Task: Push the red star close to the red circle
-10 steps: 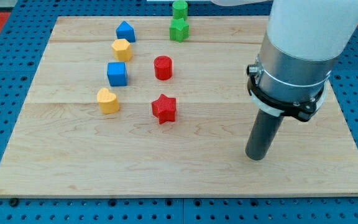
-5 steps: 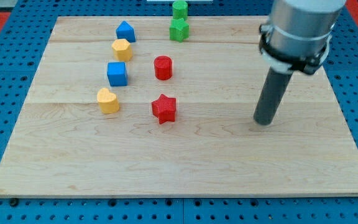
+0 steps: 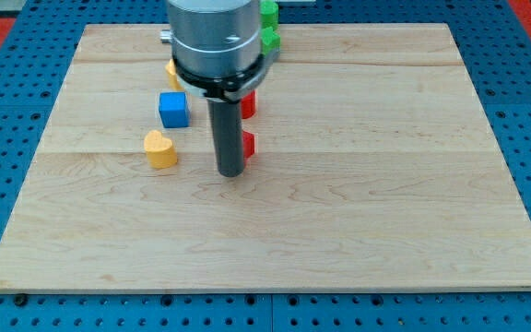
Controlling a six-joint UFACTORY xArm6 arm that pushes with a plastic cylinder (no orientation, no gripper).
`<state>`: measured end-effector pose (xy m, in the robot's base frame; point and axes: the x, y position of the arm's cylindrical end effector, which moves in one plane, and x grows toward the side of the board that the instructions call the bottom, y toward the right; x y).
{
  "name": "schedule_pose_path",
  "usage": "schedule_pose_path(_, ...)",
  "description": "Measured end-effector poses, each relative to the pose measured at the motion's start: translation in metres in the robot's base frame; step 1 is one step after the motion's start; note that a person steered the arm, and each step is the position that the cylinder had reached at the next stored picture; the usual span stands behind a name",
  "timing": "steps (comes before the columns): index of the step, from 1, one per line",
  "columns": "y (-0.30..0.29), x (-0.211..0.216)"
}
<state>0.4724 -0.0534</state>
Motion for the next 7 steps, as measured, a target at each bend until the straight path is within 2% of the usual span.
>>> schedule_pose_path(5, -0.005, -0.017)
schedule_pose_path(7, 0.014, -0.048)
